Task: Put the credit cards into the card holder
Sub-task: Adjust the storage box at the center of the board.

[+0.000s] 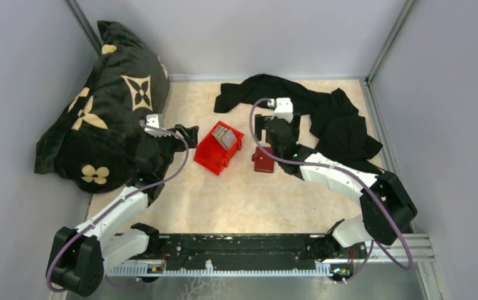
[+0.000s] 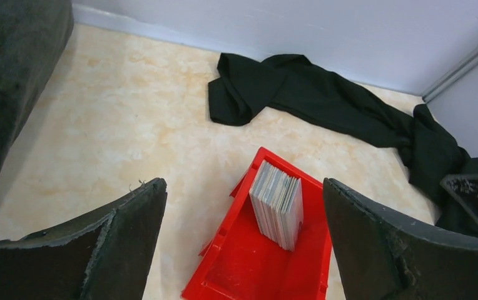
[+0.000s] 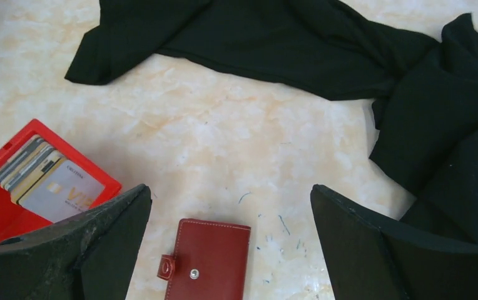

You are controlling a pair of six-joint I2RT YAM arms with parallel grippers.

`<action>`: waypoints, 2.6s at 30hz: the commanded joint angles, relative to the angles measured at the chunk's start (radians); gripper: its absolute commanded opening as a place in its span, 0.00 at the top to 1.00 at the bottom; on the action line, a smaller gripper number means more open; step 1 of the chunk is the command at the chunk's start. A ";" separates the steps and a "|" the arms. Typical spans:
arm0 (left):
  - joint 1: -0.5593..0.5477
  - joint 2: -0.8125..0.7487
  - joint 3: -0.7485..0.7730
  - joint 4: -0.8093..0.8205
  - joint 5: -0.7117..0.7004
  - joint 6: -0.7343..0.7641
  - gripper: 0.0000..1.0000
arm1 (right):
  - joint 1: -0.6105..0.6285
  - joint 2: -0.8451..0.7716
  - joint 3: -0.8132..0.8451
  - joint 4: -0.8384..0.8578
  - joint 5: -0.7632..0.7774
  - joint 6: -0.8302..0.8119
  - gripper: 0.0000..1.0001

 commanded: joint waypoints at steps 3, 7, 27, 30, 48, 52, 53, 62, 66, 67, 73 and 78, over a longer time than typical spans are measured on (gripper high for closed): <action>-0.021 -0.004 0.006 -0.059 -0.142 -0.119 0.00 | 0.089 0.089 0.142 0.035 0.207 -0.119 0.05; -0.021 0.051 0.001 -0.046 -0.178 -0.164 0.00 | 0.092 0.116 0.279 -0.113 0.057 -0.024 0.16; -0.021 0.271 -0.034 0.114 0.112 -0.106 0.19 | 0.118 0.090 0.285 -0.166 -0.153 0.190 0.43; -0.021 0.305 -0.008 0.067 0.136 -0.103 0.23 | 0.119 0.094 0.282 -0.169 -0.154 0.191 0.43; -0.111 0.495 0.121 -0.062 -0.088 -0.116 0.66 | 0.118 0.146 0.294 -0.180 -0.176 0.178 0.46; -0.157 0.537 0.163 -0.114 -0.161 -0.139 0.75 | 0.119 0.163 0.300 -0.192 -0.172 0.169 0.47; -0.168 0.546 0.170 -0.128 -0.179 -0.150 0.78 | 0.119 0.168 0.302 -0.192 -0.171 0.165 0.47; -0.296 0.605 0.250 -0.295 -0.363 -0.333 0.84 | 0.119 0.268 0.398 -0.245 -0.192 0.091 0.49; -0.365 0.629 0.317 -0.380 -0.438 -0.387 0.82 | 0.118 0.312 0.430 -0.256 -0.192 0.075 0.49; -0.379 0.633 0.336 -0.401 -0.456 -0.402 0.82 | 0.118 0.316 0.434 -0.259 -0.190 0.073 0.49; -0.433 0.641 0.442 -0.628 -0.601 -0.579 0.83 | 0.117 0.348 0.470 -0.273 -0.180 0.054 0.49; -0.439 0.622 0.471 -0.783 -0.727 -0.720 0.86 | 0.114 0.367 0.488 -0.276 -0.200 0.042 0.49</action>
